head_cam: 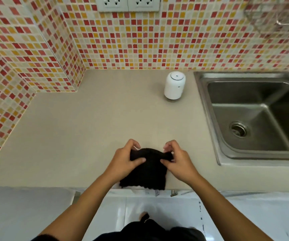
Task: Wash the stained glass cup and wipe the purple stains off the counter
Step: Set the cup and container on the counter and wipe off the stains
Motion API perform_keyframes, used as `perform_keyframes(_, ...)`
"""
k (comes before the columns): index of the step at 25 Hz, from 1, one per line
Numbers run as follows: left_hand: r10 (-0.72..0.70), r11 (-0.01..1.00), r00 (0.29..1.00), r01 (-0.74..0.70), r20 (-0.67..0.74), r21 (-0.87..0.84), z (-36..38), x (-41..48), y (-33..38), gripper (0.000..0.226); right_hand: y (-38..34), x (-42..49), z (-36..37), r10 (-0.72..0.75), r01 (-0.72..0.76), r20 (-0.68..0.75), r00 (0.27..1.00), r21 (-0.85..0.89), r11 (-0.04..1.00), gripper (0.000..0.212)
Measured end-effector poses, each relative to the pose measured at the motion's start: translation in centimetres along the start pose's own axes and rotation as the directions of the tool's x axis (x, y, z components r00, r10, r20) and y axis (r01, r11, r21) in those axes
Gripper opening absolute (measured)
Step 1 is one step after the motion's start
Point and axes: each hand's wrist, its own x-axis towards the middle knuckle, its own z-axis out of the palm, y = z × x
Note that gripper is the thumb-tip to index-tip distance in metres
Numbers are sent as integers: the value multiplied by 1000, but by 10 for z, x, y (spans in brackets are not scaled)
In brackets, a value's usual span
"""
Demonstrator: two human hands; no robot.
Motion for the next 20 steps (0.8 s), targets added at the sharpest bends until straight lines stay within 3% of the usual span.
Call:
perform_keyframes(3,109,987,993,-103,43,-122,-4,36,51,29,-8,1,-62,6,25,-138,990,225,974,53)
perform_keyframes(7,351,935,934,-346,64,-77,4,92,146,13,-26,6,-153,-74,160,-342,937,230,960,46)
perform_keyframes(11,544,836,837,-536,53,-118,23,139,270,6,-45,3,-262,-204,383,-611,765,177,907,41)
perform_keyframes(14,626,762,780,-616,-19,-200,42,164,354,9,-56,5,-342,-312,522,-733,604,68,850,37)
perform_keyframes(17,643,715,751,-658,-148,-236,62,188,427,19,-61,15,-419,-423,499,-775,469,-163,851,31)
perform_keyframes(20,646,705,723,-689,-246,-171,76,214,491,23,-63,37,-491,-528,487,-742,414,-309,817,24)
